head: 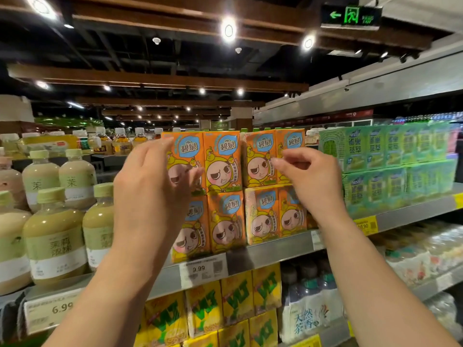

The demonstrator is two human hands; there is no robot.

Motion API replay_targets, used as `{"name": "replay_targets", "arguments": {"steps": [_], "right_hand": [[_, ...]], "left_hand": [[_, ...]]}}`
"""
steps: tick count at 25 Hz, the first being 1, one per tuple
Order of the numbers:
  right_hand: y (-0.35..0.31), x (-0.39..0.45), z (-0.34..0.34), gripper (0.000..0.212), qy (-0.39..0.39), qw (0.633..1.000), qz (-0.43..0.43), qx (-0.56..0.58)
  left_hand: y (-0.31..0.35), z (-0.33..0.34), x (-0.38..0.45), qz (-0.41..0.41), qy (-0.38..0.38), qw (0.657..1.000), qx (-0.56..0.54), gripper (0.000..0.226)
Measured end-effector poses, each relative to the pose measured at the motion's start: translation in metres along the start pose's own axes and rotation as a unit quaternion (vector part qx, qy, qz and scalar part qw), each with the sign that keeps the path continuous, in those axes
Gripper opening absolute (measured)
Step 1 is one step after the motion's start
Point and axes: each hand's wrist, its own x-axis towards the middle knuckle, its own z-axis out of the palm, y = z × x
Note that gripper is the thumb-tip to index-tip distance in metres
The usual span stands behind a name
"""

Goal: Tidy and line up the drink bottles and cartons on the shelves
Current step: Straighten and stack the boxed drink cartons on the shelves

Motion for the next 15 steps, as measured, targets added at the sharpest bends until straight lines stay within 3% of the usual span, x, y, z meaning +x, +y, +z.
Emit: {"name": "replay_targets", "arguments": {"steps": [3, 5, 7, 12, 15], "right_hand": [[0.014, 0.017, -0.014, 0.035, 0.065, 0.998, 0.007, -0.011], [0.024, 0.029, -0.019, 0.047, 0.061, 0.998, 0.016, -0.026], [0.032, 0.039, -0.02, 0.052, 0.0, 0.999, 0.03, -0.024], [0.048, 0.05, -0.019, 0.026, -0.158, 0.986, 0.051, -0.022], [0.054, 0.052, -0.02, 0.028, -0.165, 0.985, 0.051, 0.016]], "left_hand": [[0.036, 0.004, 0.026, 0.085, -0.018, 0.996, -0.019, 0.04], [0.056, 0.017, 0.053, 0.141, -0.06, 0.988, 0.007, 0.038], [0.068, 0.036, 0.082, 0.177, -0.111, 0.977, 0.051, 0.039], [0.07, 0.076, 0.118, 0.212, -0.32, 0.913, 0.135, 0.037], [0.065, 0.083, 0.122, 0.215, -0.334, 0.91, 0.124, 0.033]]}}
